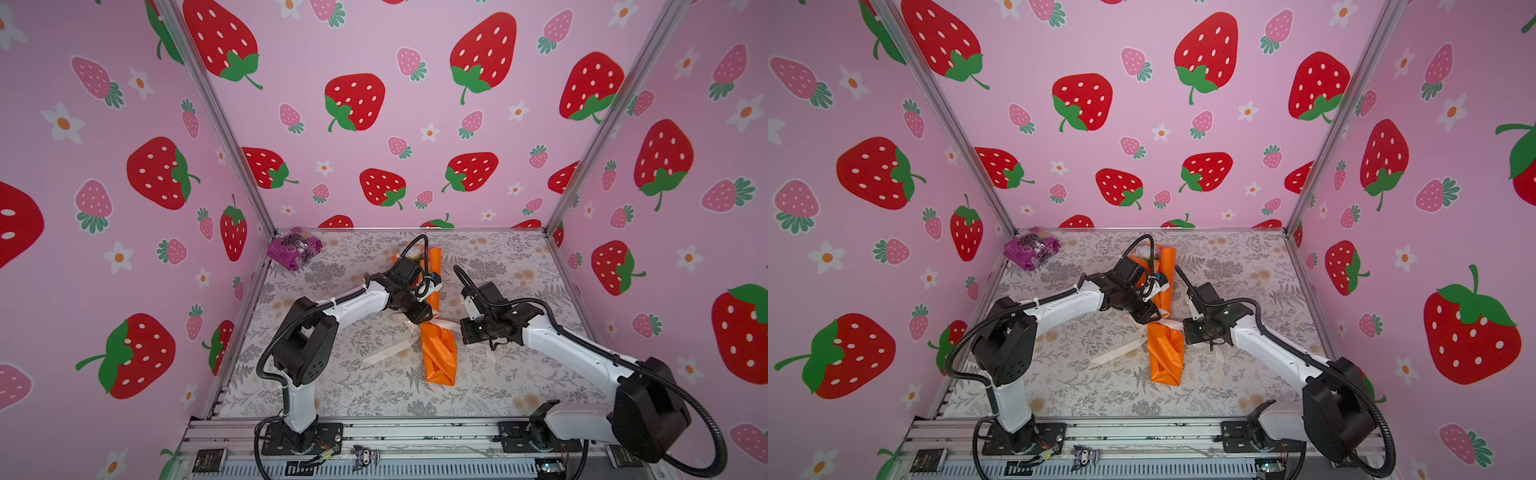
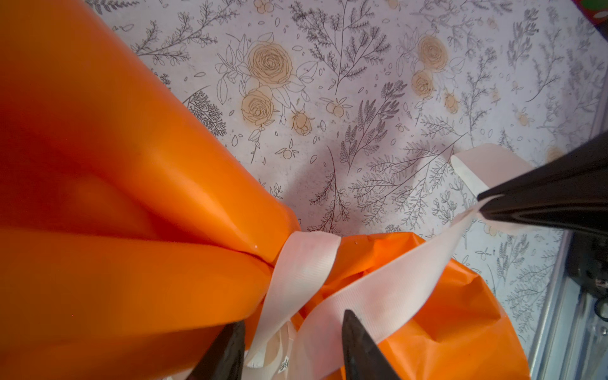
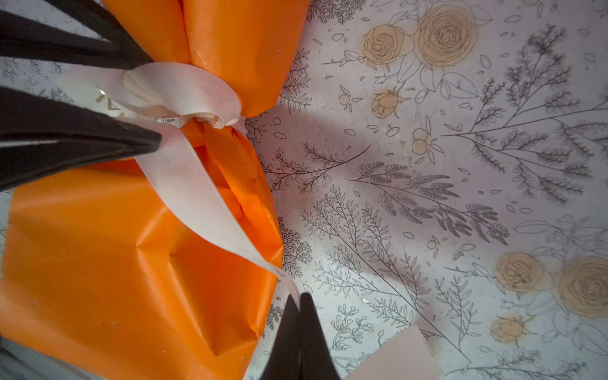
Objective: Tie the bouquet of fake flowers
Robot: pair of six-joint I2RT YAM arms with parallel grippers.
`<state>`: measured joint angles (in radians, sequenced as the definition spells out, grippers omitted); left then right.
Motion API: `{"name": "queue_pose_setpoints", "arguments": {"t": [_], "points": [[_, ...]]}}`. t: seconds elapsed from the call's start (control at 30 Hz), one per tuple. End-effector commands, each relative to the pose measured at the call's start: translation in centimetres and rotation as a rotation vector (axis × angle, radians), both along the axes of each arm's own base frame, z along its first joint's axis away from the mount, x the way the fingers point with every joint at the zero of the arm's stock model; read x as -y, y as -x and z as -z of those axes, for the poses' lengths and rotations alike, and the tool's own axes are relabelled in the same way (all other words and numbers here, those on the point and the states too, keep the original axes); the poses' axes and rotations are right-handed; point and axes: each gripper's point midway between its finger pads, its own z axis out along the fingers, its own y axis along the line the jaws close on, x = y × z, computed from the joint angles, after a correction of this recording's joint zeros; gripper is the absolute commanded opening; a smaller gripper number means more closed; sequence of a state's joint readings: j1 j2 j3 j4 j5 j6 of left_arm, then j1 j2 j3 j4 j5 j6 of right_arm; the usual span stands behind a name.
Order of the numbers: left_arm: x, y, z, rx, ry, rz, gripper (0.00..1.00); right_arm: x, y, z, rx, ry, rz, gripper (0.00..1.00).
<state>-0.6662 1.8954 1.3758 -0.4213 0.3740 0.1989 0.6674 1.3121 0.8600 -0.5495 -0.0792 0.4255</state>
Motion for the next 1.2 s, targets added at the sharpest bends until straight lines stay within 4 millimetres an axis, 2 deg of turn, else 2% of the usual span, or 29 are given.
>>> {"name": "queue_pose_setpoints", "arguments": {"t": [0.0, 0.2, 0.47, 0.6, 0.67, 0.87, 1.17], "points": [[0.6, -0.1, -0.8, 0.019, -0.001, 0.041, 0.45, 0.1, 0.1, 0.2, -0.005, -0.007, 0.009, 0.00], [0.7, -0.1, -0.5, 0.011, -0.007, 0.047, 0.39, 0.2, 0.2, 0.4, -0.008, -0.002, 0.011, 0.00], [1.1, 0.0, -1.7, 0.017, 0.020, 0.052, 0.13, 0.2, 0.2, 0.8, -0.014, 0.002, 0.016, 0.00], [1.2, 0.4, -2.9, 0.020, 0.044, 0.065, 0.07, 0.4, 0.2, 1.0, -0.014, 0.004, 0.023, 0.00], [1.3, 0.5, -3.5, 0.024, 0.058, 0.067, 0.00, 0.4, 0.1, 1.1, -0.014, 0.004, 0.027, 0.00], [1.5, 0.8, -4.8, 0.008, 0.086, 0.066, 0.00, 0.2, 0.1, 1.3, -0.017, -0.008, 0.032, 0.00], [1.6, 1.4, -5.2, -0.051, 0.099, 0.053, 0.00, 0.1, 0.0, 1.6, -0.015, -0.023, 0.049, 0.00]]}}
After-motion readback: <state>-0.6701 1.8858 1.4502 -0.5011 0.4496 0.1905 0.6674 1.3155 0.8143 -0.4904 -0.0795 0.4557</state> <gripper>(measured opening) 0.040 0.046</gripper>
